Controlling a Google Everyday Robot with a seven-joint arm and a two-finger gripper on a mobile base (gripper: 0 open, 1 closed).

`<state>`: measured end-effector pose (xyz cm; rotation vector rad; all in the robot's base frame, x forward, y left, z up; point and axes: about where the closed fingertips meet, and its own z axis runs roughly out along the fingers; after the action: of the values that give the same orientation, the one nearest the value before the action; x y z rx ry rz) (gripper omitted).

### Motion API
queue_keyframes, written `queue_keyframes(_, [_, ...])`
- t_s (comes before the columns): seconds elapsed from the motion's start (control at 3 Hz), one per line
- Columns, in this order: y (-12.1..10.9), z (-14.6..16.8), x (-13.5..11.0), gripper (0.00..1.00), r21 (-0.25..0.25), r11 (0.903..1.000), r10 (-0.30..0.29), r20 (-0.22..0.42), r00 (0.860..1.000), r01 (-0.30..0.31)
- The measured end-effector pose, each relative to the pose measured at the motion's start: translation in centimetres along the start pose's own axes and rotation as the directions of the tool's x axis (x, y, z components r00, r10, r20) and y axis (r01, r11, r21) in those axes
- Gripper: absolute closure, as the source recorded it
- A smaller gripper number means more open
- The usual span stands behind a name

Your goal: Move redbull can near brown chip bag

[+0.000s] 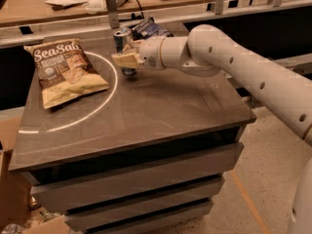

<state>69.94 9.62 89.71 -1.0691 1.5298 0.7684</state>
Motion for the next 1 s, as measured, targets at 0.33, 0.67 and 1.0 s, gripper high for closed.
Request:
queue_keyframes(0.33, [1.0, 1.5, -0.2, 1.0, -0.04, 0.9991, 0.01, 0.012, 1.0, -0.01])
queue_keyframes(0.67, [2.1, 2.7, -0.1, 1.0, -0.073, 0.9972, 0.019, 0.02, 1.0, -0.017])
queue_keyframes(1.0, [3.0, 3.4, 0.4, 0.84, -0.096, 0.995, 0.031, 0.025, 0.999, -0.029])
